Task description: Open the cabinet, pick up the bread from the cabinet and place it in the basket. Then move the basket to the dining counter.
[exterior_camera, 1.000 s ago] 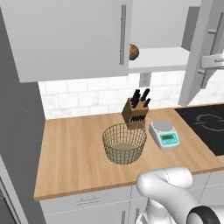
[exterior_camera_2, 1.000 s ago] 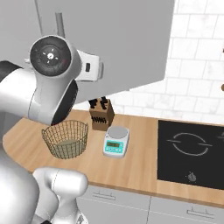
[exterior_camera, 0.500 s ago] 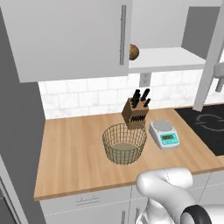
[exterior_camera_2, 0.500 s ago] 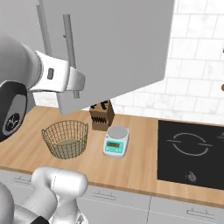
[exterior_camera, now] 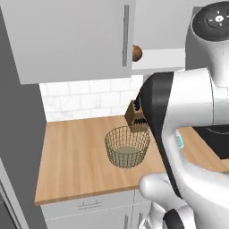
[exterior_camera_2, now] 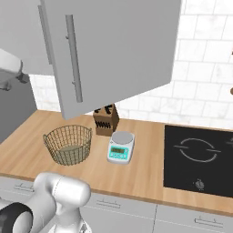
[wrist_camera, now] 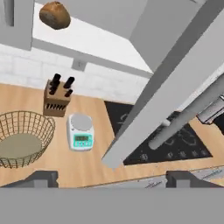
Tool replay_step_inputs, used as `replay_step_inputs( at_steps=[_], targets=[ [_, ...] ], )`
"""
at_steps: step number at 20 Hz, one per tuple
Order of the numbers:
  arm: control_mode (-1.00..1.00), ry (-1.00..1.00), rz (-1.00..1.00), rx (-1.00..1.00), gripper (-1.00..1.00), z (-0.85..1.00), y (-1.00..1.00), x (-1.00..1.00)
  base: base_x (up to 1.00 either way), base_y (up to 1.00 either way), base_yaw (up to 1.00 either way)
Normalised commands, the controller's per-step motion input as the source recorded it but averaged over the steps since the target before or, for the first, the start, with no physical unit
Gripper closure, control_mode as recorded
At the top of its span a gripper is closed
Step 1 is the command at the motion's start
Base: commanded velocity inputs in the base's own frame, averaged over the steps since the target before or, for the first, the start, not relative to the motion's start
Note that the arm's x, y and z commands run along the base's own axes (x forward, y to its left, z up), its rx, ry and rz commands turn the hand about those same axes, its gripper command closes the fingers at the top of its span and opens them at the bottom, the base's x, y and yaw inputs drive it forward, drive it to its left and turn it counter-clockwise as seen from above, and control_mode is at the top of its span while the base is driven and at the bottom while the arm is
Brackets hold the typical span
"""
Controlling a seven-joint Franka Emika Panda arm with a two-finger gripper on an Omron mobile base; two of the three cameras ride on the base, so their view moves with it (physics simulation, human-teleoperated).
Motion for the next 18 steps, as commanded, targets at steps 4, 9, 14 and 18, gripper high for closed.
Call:
replay_step_inputs(
  at_steps=[4,9,14,18],
  targets=[
    [-1.0,0.62,-0.06,-0.8,-1.0,-0.26,0.2,1.0,0.0,0.0,0.0],
    [-1.0,0.51,-0.16,-0.56,-1.0,-0.12,-0.43,0.73,0.0,0.0,0.0],
    [-1.0,0.33,-0.29,-0.3,-1.0,0.33,-1.0,0.06,0.0,0.0,0.0],
    [-1.0,0.17,-0.29,-0.21,-1.0,0.23,-1.0,-0.1,0.0,0.0,0.0]
  ],
)
